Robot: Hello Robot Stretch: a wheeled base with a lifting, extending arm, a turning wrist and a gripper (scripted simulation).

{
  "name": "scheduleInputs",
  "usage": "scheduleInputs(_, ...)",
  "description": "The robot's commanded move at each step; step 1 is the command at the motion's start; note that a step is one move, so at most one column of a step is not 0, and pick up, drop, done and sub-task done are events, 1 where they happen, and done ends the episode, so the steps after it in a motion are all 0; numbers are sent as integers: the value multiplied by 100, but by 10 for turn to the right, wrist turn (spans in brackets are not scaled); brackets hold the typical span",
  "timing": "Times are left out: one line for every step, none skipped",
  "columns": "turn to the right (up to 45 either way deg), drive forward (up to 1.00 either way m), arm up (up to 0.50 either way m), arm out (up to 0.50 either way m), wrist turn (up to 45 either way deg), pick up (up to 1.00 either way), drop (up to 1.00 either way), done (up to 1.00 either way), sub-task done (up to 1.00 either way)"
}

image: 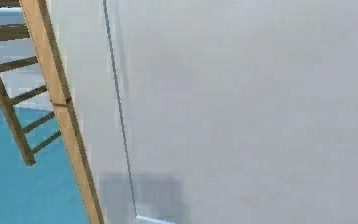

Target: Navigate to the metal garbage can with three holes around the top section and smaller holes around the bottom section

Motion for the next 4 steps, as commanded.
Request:
scheduleInputs(-450, 0, 0, 0, 0, 0, 0, 0, 0)
scheduleInputs(-450, 0, 0, 0, 0, 0, 0, 0, 0)
scheduleInputs(0, 25, 0, 0, 0, 0, 0, 0, 0)
scheduleInputs(330, 0, 0, 0, 0, 0, 0, 0, 0)
